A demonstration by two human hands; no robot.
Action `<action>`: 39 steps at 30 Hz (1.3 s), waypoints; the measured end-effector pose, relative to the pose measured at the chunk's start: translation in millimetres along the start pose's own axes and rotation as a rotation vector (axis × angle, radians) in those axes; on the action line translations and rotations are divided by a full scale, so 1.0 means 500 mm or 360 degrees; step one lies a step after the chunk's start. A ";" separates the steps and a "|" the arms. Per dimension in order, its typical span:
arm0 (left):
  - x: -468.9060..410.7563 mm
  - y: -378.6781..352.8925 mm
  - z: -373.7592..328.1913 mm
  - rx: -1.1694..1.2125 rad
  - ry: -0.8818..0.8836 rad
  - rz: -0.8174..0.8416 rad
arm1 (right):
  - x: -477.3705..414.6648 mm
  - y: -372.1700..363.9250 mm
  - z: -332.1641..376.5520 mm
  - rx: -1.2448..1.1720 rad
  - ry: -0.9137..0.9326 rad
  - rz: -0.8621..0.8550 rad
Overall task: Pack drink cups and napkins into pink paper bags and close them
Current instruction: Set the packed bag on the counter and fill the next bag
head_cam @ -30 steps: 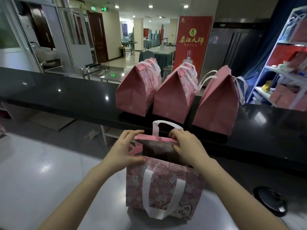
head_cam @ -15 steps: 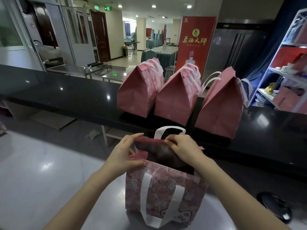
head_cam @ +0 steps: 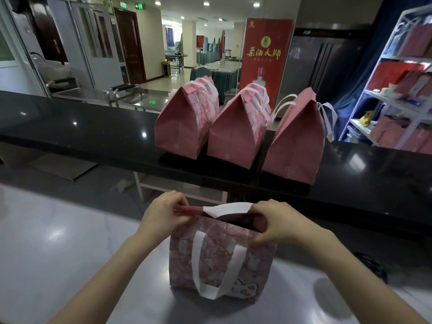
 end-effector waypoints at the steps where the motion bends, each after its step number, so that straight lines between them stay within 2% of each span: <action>1: 0.002 0.000 0.004 0.0043 0.0057 0.0013 | 0.012 -0.003 -0.013 -0.0029 -0.0031 0.0008; 4: 0.008 0.001 0.017 0.0089 0.0204 0.0012 | 0.037 -0.015 -0.035 -0.0165 -0.0137 -0.0099; 9: 0.021 0.007 0.008 0.0075 0.0200 -0.0072 | 0.055 -0.034 -0.032 -0.0345 -0.0248 -0.0481; 12: 0.030 0.011 0.005 0.0047 0.0159 -0.0080 | 0.058 -0.041 -0.032 -0.0440 -0.0267 -0.0603; 17: 0.043 0.011 0.016 0.0079 0.0080 0.0015 | 0.063 -0.045 -0.045 -0.0376 -0.0247 -0.0628; 22: 0.052 0.015 0.016 -0.0007 -0.0019 0.0000 | 0.057 -0.044 -0.047 -0.0356 -0.0206 -0.0633; 26: 0.058 0.014 0.008 -0.0114 -0.0108 0.0045 | 0.063 -0.054 -0.051 -0.0390 -0.0175 -0.0523; 29: 0.062 0.022 -0.006 -0.0295 -0.0171 -0.0081 | 0.073 -0.053 -0.057 -0.0531 -0.0212 -0.0472; 31: 0.058 0.031 -0.012 -0.0302 -0.0152 -0.0159 | 0.074 -0.044 -0.056 -0.0639 -0.0239 -0.0513; 35: 0.051 0.012 -0.015 -0.0072 -0.0060 0.0044 | 0.062 -0.036 -0.041 -0.0622 -0.0255 -0.0565; 39: 0.050 0.012 -0.013 -0.0071 -0.0020 0.0040 | 0.057 -0.033 -0.039 -0.0543 -0.0274 -0.0659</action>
Point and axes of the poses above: each hand's wrist, its own x-axis away from the middle knuckle, its own y-axis out of the back of the hand, z = x × y, the point moved 8 cm from there along -x, towards the middle knuckle, and after that the axes turned 9 degrees about y, right-handed, at the moved point
